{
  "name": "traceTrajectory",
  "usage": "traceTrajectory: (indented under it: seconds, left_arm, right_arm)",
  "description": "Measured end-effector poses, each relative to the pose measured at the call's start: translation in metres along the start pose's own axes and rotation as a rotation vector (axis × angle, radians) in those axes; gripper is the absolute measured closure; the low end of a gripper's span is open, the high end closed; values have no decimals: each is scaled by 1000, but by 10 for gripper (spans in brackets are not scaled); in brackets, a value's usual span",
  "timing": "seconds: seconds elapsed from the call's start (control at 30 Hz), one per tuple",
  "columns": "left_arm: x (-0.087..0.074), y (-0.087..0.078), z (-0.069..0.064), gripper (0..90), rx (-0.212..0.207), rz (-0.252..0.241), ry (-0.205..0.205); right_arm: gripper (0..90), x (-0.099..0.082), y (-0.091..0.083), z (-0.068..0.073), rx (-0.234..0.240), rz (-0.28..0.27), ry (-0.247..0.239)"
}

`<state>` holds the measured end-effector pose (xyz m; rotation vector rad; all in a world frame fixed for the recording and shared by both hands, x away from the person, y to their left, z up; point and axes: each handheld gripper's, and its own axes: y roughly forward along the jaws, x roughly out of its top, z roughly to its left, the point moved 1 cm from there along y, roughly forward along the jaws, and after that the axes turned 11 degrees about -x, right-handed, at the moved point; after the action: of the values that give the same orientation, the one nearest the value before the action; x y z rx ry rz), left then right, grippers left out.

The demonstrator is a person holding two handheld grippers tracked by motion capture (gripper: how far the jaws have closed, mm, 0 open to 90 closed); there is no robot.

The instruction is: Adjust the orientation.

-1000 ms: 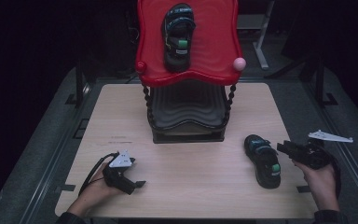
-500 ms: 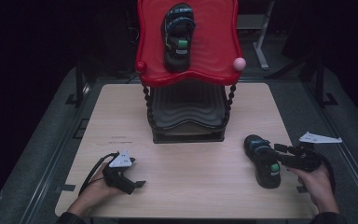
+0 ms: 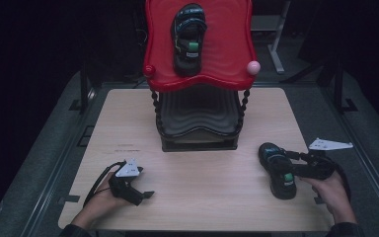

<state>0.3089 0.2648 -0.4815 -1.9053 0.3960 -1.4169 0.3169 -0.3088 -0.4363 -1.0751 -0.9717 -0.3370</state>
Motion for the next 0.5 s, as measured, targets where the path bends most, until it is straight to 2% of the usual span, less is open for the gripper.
traceTrajectory:
  seconds: [0.13, 0.27, 0.3, 0.33, 0.37, 0.4, 0.43, 0.5]
  left_arm:
    - [0, 0, 0, 15, 0, -1, -1]
    - [0, 0, 0, 15, 0, -2, -1]
    - [0, 0, 0, 15, 0, -2, -1]
    - [0, 0, 0, 15, 0, -2, -1]
    - [0, 0, 0, 15, 0, -2, -1]
    - [0, 0, 0, 15, 0, -2, -1]
    - [0, 0, 0, 15, 0, -2, -1]
    - [0, 0, 0, 15, 0, -2, -1]
  right_arm:
    - [420, -1, 1, 1, 5, 9, -13]
    - [476, 0, 6, 2, 27, -8, 3]
    - [538, 1, 7, 1, 56, -20, 21]
    - [538, 1, 7, 1, 56, -20, 21]
    - [629, 1, 7, 1, 61, -24, 19]
    - [637, 0, 6, 1, 62, -26, -2]
    - [654, -2, 7, 1, 79, -12, -4]
    - [652, -2, 7, 1, 79, -11, -4]
